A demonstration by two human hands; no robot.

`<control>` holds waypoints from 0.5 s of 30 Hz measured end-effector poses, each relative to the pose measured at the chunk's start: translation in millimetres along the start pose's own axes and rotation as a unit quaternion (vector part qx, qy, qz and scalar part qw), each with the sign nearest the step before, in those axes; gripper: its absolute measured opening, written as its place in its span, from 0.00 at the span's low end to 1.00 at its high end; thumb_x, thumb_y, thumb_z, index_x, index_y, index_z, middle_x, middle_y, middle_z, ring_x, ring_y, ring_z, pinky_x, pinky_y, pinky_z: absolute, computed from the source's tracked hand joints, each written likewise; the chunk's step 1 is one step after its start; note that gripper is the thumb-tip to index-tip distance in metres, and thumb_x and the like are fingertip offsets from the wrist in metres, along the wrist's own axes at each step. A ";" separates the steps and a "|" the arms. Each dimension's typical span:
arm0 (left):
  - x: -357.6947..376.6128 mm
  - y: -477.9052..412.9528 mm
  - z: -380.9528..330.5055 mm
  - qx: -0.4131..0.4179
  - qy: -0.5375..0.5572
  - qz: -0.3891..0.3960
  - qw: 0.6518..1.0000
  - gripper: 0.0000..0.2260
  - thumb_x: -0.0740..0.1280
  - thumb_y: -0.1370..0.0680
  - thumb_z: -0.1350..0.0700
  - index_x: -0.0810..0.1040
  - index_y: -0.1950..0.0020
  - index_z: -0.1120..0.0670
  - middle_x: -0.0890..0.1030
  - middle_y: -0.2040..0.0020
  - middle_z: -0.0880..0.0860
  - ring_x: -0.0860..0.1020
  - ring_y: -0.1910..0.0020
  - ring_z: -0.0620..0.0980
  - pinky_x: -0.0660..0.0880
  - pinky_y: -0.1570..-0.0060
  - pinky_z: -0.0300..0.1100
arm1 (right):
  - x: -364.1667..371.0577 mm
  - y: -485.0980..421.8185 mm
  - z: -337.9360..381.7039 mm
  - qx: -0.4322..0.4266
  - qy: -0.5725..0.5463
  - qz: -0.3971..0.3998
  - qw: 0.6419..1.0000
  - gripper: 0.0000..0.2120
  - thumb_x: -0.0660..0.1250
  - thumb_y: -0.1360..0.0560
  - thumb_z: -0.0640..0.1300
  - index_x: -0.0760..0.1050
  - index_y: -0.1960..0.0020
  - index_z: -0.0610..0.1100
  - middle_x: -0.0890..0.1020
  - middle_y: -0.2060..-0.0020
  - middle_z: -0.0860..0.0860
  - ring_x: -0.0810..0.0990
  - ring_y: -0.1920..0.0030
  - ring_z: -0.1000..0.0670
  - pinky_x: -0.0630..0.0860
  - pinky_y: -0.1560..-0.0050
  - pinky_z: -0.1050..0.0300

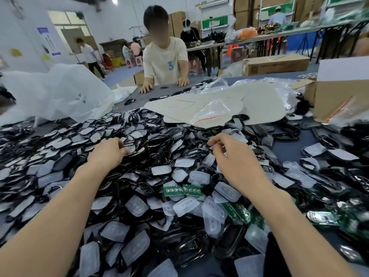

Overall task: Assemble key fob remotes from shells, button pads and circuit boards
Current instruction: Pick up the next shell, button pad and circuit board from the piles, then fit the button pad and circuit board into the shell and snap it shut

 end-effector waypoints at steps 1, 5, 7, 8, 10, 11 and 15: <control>0.0 0.4 1.4 -0.001 0.009 -0.001 1.000 0.14 0.68 0.20 0.46 0.78 0.41 0.53 0.79 0.40 0.59 0.76 0.41 0.60 0.70 0.49 0.49 | -0.2 0.0 0.0 0.000 0.001 0.000 1.000 0.09 0.56 0.16 0.46 0.75 0.44 0.53 0.80 0.53 0.59 0.78 0.56 0.58 0.77 0.54 0.55; -1.5 2.5 5.7 0.010 0.025 -0.022 0.999 0.15 0.70 0.22 0.45 0.79 0.41 0.54 0.78 0.40 0.60 0.75 0.40 0.61 0.71 0.45 0.51 | -1.6 -0.1 -2.1 0.001 0.009 -0.006 1.000 0.10 0.56 0.16 0.46 0.75 0.44 0.53 0.80 0.52 0.60 0.78 0.55 0.59 0.73 0.57 0.67; -3.0 5.5 6.2 0.027 0.038 -0.041 0.998 0.14 0.69 0.21 0.47 0.78 0.41 0.54 0.78 0.41 0.61 0.75 0.42 0.61 0.72 0.45 0.52 | -2.1 -0.6 -1.9 -0.002 0.012 -0.007 1.000 0.10 0.56 0.16 0.45 0.75 0.44 0.53 0.80 0.50 0.60 0.78 0.55 0.60 0.72 0.57 0.69; -4.3 8.3 5.7 0.035 0.044 -0.049 0.997 0.13 0.69 0.21 0.47 0.77 0.42 0.54 0.79 0.43 0.60 0.76 0.44 0.61 0.72 0.46 0.52 | -2.3 -0.8 -1.2 -0.003 0.012 -0.007 1.000 0.10 0.56 0.16 0.45 0.76 0.43 0.53 0.80 0.50 0.60 0.78 0.55 0.61 0.72 0.57 0.69; -10.3 14.5 4.4 0.044 0.053 -0.073 0.995 0.10 0.66 0.19 0.48 0.74 0.44 0.52 0.81 0.47 0.58 0.77 0.50 0.59 0.73 0.49 0.52 | -2.5 -0.7 0.8 -0.005 0.008 -0.006 1.000 0.10 0.57 0.16 0.45 0.76 0.43 0.53 0.80 0.49 0.59 0.78 0.55 0.60 0.72 0.57 0.69; -15.6 18.5 2.2 0.051 0.065 -0.091 0.992 0.09 0.65 0.19 0.48 0.73 0.44 0.52 0.82 0.49 0.58 0.78 0.52 0.59 0.74 0.51 0.52 | -2.7 -0.4 2.1 -0.006 0.003 -0.006 1.000 0.10 0.57 0.16 0.45 0.76 0.43 0.53 0.80 0.49 0.59 0.79 0.55 0.60 0.72 0.56 0.69; -37.8 54.3 -37.0 0.128 0.247 -0.101 0.955 0.06 0.64 0.18 0.49 0.72 0.44 0.49 0.84 0.63 0.48 0.79 0.67 0.44 0.74 0.66 0.46 | -8.1 0.6 9.1 0.007 -0.073 -0.004 0.997 0.09 0.58 0.16 0.48 0.76 0.43 0.56 0.80 0.50 0.60 0.77 0.57 0.63 0.71 0.62 0.71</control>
Point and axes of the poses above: each hand's wrist, its own y-axis away from the middle knuckle, its own x-axis out of the palm, z = x × y, the point moved 5 cm from there along -y, towards the middle knuckle
